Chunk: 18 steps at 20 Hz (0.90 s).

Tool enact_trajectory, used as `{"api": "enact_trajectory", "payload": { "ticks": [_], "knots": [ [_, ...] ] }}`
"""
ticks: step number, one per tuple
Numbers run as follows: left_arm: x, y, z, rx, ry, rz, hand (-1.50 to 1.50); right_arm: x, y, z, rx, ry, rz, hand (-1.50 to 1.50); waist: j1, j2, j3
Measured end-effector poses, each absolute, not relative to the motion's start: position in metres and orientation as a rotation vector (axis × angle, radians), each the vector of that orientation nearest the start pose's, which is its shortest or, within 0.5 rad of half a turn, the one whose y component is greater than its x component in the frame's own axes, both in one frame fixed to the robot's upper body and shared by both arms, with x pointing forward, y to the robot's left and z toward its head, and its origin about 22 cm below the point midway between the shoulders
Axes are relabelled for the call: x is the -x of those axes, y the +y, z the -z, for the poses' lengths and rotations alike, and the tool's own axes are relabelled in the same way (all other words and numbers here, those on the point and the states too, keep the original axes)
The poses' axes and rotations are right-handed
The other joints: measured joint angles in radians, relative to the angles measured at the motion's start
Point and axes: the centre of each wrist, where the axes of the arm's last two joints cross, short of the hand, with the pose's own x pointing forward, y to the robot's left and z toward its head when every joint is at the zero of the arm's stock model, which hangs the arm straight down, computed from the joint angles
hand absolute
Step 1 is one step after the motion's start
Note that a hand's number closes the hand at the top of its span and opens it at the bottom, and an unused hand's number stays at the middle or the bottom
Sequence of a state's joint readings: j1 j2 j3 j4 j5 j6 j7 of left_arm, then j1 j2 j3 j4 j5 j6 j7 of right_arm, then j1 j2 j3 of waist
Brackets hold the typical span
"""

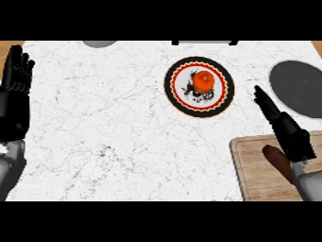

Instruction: Pick the sweet potato from the cutting board and place it in the pan

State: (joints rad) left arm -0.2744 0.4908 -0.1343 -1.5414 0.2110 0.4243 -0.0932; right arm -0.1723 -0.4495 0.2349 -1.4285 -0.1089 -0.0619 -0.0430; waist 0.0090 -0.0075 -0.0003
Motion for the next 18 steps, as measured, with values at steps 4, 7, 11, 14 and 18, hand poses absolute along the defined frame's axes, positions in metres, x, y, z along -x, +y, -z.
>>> {"api": "enact_trajectory", "payload": {
  "ticks": [4, 7, 11, 14, 18],
  "knots": [
    [-0.294, 0.273, -0.083, -0.325, -1.804, 0.134, 0.0, -0.294, -0.293, -0.05, 0.224, -1.532, -0.568, -1.5, 0.001, 0.005, 0.0],
    [-0.29, 0.27, -0.072, -0.257, -1.702, 0.226, 0.0, -0.304, -0.317, -0.077, 0.405, -1.478, -0.781, 1.5, 0.001, 0.008, -0.007],
    [-0.283, 0.259, -0.056, -0.172, -1.593, 0.293, 0.0, -0.301, -0.342, -0.088, 0.734, -1.483, -1.012, -1.5, -0.009, 0.009, -0.005],
    [-0.279, 0.258, -0.054, -0.13, -1.544, 0.32, 0.0, -0.287, -0.362, -0.062, 0.812, -1.534, -1.008, -1.5, -0.012, 0.009, -0.001],
    [-0.275, 0.254, -0.053, -0.114, -1.515, 0.334, 0.0, -0.269, -0.373, -0.05, 0.833, -1.476, -1.097, -1.5, -0.014, 0.007, 0.0]
  ]
}}
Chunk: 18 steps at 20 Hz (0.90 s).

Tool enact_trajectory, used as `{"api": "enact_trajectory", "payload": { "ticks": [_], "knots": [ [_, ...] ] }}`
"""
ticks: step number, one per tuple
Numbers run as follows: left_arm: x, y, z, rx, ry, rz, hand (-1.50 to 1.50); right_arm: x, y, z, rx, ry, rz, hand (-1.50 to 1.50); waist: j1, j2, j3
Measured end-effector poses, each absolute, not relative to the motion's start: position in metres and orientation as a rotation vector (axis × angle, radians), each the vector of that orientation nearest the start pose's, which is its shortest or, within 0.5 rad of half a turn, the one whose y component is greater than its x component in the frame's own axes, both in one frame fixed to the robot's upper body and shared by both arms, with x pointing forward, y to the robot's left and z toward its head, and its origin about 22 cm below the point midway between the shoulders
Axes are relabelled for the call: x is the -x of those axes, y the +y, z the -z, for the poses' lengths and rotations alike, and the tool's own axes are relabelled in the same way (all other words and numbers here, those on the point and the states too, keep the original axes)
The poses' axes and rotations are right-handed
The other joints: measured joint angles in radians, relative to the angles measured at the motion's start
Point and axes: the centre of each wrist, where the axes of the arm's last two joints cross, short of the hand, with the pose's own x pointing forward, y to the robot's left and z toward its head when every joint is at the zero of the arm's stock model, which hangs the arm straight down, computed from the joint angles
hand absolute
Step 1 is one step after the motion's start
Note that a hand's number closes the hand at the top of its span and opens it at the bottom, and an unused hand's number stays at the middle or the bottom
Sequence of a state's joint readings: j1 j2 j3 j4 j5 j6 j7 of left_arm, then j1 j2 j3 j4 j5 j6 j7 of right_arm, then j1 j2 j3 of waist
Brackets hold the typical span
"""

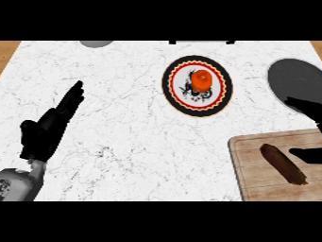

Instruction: Pick the sweet potato from the cutting board and place it in the pan

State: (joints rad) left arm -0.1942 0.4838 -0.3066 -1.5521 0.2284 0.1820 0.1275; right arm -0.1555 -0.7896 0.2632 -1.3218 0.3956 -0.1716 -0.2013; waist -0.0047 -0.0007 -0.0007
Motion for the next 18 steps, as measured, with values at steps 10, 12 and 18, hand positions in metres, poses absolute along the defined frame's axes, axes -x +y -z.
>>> {"api": "enact_trajectory", "payload": {
  "ticks": [10, 12, 18],
  "knots": [
    [-0.273, 0.249, -0.054, -0.097, -1.501, 0.357, 0.0, -0.269, -0.331, -0.089, 1.043, -1.028, -1.473, -1.5, 0.011, -0.002, -0.003],
    [-0.275, 0.248, -0.056, -0.089, -1.502, 0.361, 0.0, -0.271, -0.32, -0.09, 1.05, -0.895, -1.532, -1.5, 0.017, -0.001, -0.003],
    [-0.278, 0.247, -0.057, -0.09, -1.501, 0.362, 0.0, -0.273, -0.26, -0.084, 1.014, -0.564, -1.651, -1.5, 0.023, 0.001, -0.003]
  ]
}}
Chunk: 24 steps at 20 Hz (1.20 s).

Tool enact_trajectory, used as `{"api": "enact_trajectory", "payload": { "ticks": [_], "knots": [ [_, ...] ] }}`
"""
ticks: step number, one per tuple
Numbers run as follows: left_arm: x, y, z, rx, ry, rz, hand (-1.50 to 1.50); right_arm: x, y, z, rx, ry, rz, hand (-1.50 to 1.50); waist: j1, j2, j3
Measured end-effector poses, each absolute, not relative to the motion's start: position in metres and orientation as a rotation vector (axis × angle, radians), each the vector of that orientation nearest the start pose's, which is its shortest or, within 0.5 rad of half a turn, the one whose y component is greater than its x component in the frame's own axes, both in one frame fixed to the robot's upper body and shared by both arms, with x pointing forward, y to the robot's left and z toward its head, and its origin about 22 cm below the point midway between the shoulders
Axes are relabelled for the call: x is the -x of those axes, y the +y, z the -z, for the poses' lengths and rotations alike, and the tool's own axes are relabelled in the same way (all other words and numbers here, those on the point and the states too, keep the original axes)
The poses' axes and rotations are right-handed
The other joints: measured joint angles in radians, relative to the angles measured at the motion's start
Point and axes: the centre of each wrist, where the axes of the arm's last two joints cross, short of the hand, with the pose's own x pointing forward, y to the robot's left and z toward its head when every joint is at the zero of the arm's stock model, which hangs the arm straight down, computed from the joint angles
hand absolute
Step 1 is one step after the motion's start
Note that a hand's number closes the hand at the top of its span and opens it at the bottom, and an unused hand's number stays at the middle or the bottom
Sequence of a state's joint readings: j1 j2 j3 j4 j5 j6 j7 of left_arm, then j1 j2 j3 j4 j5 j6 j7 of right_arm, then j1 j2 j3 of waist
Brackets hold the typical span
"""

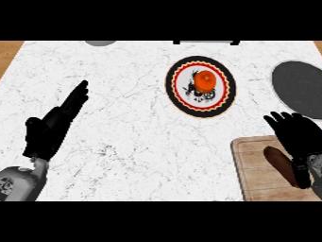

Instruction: Pick the sweet potato from the cutting board and place it in the pan

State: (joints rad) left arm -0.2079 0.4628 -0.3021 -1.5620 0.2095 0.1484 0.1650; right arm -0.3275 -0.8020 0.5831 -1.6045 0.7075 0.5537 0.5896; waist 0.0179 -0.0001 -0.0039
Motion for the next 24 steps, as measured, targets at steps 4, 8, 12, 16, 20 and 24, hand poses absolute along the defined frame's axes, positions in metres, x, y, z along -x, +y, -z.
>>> {"api": "enact_trajectory", "payload": {
  "ticks": [4, 8, 12, 16, 20, 24],
  "knots": [
    [-0.272, 0.244, -0.053, -0.088, -1.502, 0.358, 0.0, -0.271, -0.224, -0.075, 0.995, -0.445, -1.676, -1.5, -0.006, -0.001, 0.002],
    [-0.273, 0.25, -0.055, -0.096, -1.498, 0.348, 0.0, -0.259, -0.211, -0.071, 1.017, -0.414, -1.69, -1.5, -0.015, -0.001, 0.003],
    [-0.273, 0.248, -0.056, -0.095, -1.494, 0.346, 0.0, -0.255, -0.21, -0.065, 1.048, -0.379, -1.696, -1.5, -0.017, -0.001, 0.003],
    [-0.274, 0.248, -0.051, -0.095, -1.499, 0.346, 0.0, -0.25, -0.209, -0.059, 1.079, -0.342, -1.707, -1.5, -0.019, -0.001, 0.004],
    [-0.271, 0.253, -0.052, -0.097, -1.499, 0.348, 0.0, -0.247, -0.214, -0.049, 1.108, -0.296, -1.709, -1.5, -0.018, -0.001, 0.004],
    [-0.275, 0.252, -0.053, -0.097, -1.502, 0.347, 0.0, -0.246, -0.224, -0.044, 1.133, -0.283, -1.696, -1.5, -0.018, 0.0, 0.004]
  ]
}}
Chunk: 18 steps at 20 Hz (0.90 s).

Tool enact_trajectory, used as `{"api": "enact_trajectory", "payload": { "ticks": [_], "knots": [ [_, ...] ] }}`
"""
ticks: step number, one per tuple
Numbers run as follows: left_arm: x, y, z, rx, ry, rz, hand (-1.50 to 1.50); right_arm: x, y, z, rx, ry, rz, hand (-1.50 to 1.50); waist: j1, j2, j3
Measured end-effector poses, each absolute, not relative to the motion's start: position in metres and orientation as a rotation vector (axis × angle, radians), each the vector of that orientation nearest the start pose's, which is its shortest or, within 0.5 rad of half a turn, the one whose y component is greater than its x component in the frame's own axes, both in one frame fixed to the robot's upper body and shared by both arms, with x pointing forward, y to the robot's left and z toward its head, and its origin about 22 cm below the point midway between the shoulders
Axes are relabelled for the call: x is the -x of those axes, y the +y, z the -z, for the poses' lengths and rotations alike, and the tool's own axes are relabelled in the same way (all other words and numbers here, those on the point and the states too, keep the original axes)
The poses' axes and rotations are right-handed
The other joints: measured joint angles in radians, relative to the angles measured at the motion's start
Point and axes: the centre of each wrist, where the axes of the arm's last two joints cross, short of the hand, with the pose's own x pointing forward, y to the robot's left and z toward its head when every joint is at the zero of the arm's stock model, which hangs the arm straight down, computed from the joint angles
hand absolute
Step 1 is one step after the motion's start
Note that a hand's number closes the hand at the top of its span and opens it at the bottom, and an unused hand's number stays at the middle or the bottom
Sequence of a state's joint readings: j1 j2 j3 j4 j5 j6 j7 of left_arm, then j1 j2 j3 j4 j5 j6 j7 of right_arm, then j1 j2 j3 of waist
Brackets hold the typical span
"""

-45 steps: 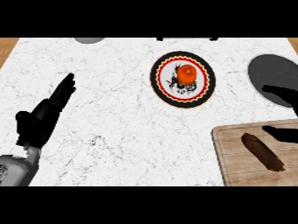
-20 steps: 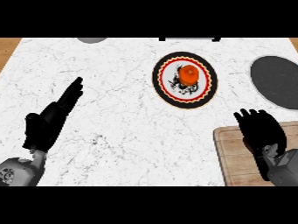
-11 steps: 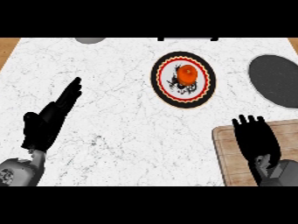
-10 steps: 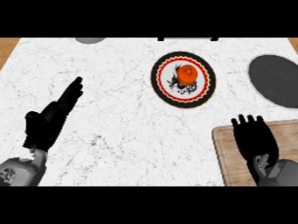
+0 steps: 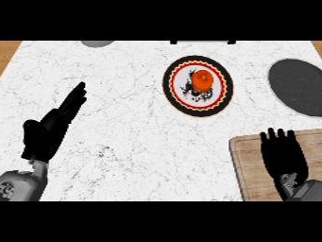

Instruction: Pick the sweet potato from the cutting board and place it in the pan

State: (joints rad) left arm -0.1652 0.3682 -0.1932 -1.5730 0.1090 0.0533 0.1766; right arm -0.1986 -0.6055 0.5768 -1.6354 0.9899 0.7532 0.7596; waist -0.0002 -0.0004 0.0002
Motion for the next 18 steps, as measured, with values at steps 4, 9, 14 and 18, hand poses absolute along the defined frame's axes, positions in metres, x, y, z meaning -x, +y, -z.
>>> {"api": "enact_trajectory", "payload": {
  "ticks": [4, 9, 14, 18],
  "knots": [
    [-0.272, 0.254, -0.052, -0.101, -1.497, 0.343, 0.0, -0.255, -0.229, -0.035, 1.15, -0.278, -1.69, -1.5, 0.002, 0.0, 0.0],
    [-0.278, 0.25, -0.054, -0.093, -1.497, 0.346, 0.0, -0.252, -0.233, -0.022, 1.134, -0.27, -1.712, 1.5, 0.001, 0.0, 0.0],
    [-0.277, 0.251, -0.054, -0.098, -1.497, 0.347, 0.0, -0.257, -0.241, -0.017, 1.096, -0.276, -1.772, 1.5, 0.006, -0.006, -0.007],
    [-0.27, 0.252, -0.049, -0.093, -1.503, 0.347, 0.0, -0.255, -0.249, -0.015, 1.071, -0.291, -1.791, 1.5, 0.008, -0.009, -0.009]
  ]
}}
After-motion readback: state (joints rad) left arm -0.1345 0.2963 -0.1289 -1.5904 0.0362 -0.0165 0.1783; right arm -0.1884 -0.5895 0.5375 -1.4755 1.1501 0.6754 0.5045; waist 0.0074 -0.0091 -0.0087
